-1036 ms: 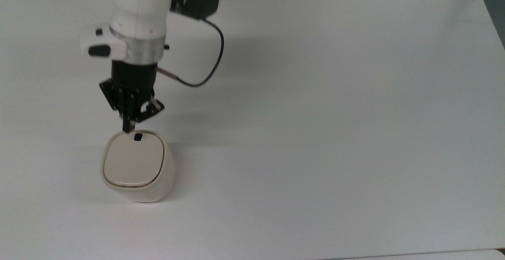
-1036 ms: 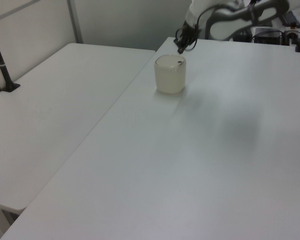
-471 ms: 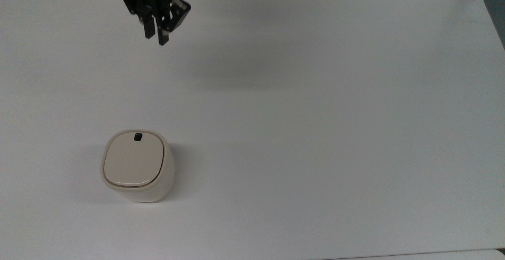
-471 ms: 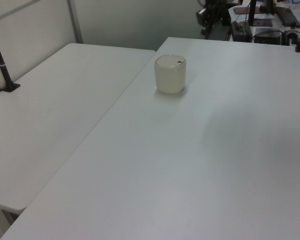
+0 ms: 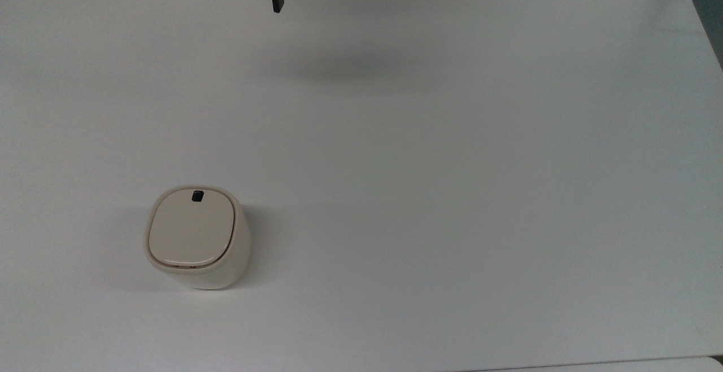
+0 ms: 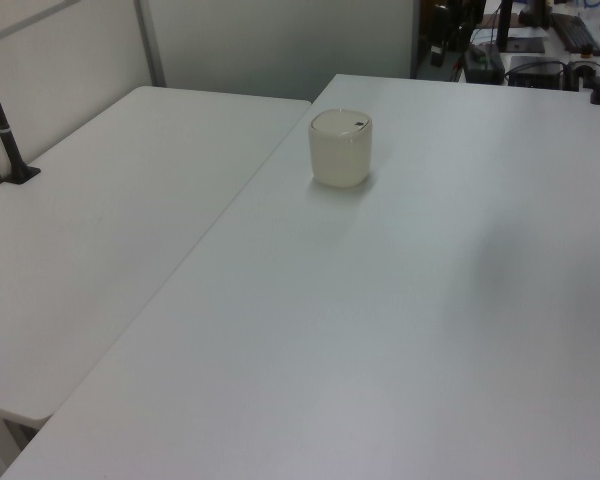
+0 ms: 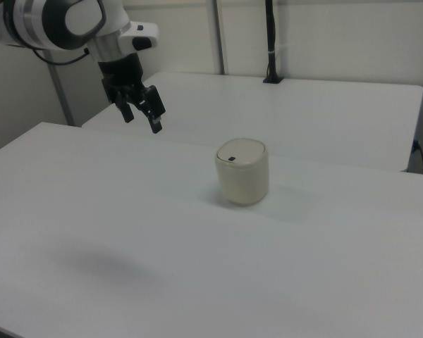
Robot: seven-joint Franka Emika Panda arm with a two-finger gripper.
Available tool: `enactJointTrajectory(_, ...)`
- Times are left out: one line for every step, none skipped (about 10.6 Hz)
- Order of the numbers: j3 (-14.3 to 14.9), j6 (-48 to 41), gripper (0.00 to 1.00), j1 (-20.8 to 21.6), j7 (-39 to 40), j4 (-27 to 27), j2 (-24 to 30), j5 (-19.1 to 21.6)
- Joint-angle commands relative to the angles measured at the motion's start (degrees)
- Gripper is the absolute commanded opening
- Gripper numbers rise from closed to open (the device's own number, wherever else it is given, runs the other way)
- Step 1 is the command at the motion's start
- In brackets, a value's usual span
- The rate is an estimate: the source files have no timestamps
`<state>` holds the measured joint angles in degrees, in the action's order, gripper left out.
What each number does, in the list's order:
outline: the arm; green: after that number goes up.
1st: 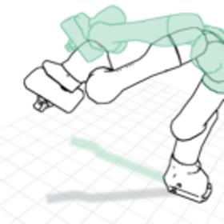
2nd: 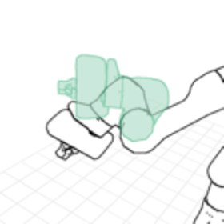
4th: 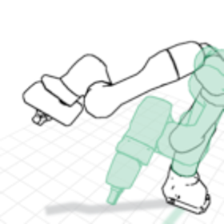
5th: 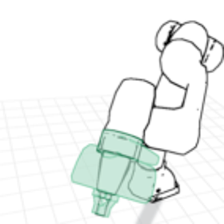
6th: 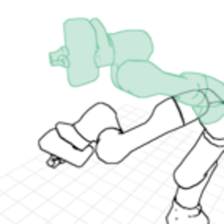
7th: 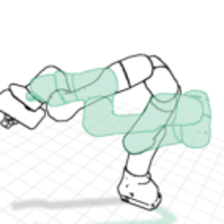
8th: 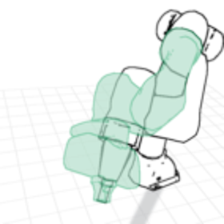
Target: Close the trash bin
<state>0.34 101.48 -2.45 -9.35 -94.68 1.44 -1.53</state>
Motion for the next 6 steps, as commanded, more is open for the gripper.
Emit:
enactJointTrajectory(-0.60, -0.49, 1.00, -0.72, 11.95, -1.21, 1.37, 1.00)
enactJointTrajectory(-0.60, -0.32, 1.00, -0.54, 12.59, -1.38, 1.11, 1.00)
enactJointTrajectory(-0.60, -0.49, 1.00, -0.54, 12.42, -1.30, 1.11, 1.00)
enactJointTrajectory(-0.60, -1.02, 1.00, -0.63, 13.03, -1.30, 1.37, 1.00)
enactJointTrajectory(-0.52, -1.37, 1.00, -0.54, 12.78, -1.30, 1.37, 1.00)
enactJointTrajectory(-0.60, -1.64, 1.00, -0.63, 13.03, -1.30, 1.54, 1.00)
